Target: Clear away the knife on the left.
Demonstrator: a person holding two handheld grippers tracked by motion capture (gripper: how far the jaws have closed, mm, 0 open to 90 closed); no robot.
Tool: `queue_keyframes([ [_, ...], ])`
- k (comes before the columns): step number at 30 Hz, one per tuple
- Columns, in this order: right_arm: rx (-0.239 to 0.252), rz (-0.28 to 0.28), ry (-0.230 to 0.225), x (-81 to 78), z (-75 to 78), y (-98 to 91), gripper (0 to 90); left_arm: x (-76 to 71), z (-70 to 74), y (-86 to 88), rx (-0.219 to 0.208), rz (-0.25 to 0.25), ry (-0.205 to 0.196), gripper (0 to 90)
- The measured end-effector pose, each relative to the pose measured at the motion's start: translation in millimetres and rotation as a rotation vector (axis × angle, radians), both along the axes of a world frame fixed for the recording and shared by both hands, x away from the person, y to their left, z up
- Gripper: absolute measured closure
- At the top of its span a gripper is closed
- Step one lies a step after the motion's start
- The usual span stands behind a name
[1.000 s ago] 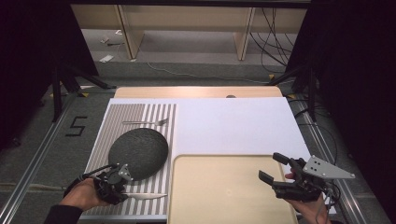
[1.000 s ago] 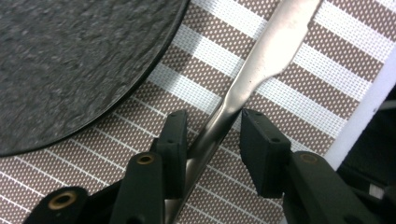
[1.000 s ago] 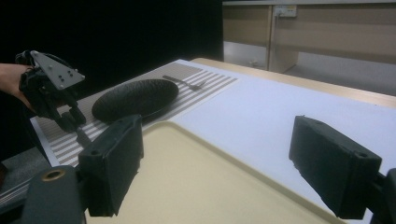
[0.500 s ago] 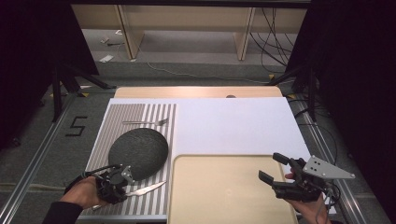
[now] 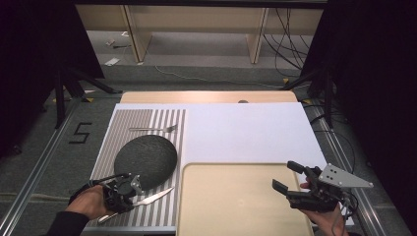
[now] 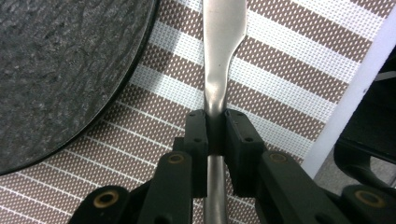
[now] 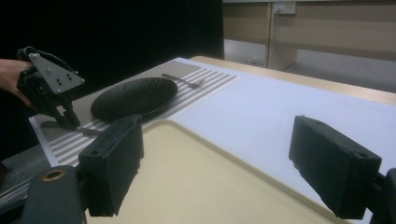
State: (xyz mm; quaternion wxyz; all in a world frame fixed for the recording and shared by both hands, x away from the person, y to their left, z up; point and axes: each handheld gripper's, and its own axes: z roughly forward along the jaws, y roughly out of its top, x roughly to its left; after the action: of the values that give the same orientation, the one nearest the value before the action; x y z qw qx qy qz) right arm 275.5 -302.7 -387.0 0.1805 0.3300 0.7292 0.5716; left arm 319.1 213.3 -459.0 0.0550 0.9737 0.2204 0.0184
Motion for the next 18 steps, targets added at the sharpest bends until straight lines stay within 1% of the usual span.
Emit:
queue_keyframes([
  [3,0.001,-0.001,0.002,0.1,0.0,-0.3,18.7,0.5,0.2,0.5,-0.004,0.013,0.006,79.7],
  [8,0.002,-0.003,0.002,0.0,0.0,-0.5,18.7,1.0,1.3,1.2,-0.016,0.018,0.019,79.8],
  [9,0.003,-0.003,0.002,0.2,-0.1,-0.6,18.7,-0.1,5.5,1.1,-0.045,0.022,0.021,79.8],
  [10,0.003,-0.003,0.002,0.3,0.0,-0.6,18.7,-0.4,7.2,1.0,-0.054,0.024,0.019,79.9],
  [12,0.002,-0.004,0.001,0.3,0.0,-0.4,18.7,-1.0,11.7,0.3,-0.062,0.038,0.01,80.0],
  [13,0.001,-0.003,0.002,0.1,0.0,-0.4,18.7,-1.7,13.3,-0.5,-0.065,0.04,0.012,80.0],
  [14,0.002,-0.002,0.001,0.0,0.1,-0.3,18.7,-2.3,15.3,-1.9,-0.068,0.041,0.023,80.0],
  [15,0.002,-0.003,0.0,0.0,0.1,-0.4,18.7,-2.3,15.3,-1.9,-0.068,0.041,0.023,80.0],
  [18,0.001,-0.004,0.001,0.1,0.1,-0.5,18.7,-4.0,22.4,-7.2,-0.093,0.067,0.023,80.0],
])
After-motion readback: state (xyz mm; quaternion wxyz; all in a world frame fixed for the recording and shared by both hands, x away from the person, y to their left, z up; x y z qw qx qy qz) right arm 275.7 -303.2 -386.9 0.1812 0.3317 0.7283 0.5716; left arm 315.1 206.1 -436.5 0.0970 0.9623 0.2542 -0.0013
